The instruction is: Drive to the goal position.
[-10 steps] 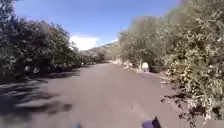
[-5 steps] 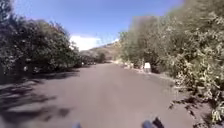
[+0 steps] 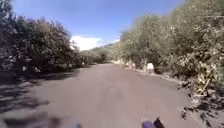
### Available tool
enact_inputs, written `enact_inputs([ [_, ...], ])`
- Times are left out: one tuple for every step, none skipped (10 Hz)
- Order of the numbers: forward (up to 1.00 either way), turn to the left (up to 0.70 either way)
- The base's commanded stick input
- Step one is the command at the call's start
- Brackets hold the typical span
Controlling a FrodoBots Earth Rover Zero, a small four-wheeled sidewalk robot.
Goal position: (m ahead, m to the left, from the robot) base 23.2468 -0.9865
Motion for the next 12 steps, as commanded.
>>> enact_inputs([
  [0.5,0.0],
  [0.5,0.0],
  [0.5,0.0],
  [0.5,0.0],
  [0.5,0.0],
  [0.5,0.0],
  [0.5,0.0],
  [0.5,0.0],
  [0.5,0.0],
  [0.5,0.0],
  [0.5,0.0],
  [0.5,0.0],
])
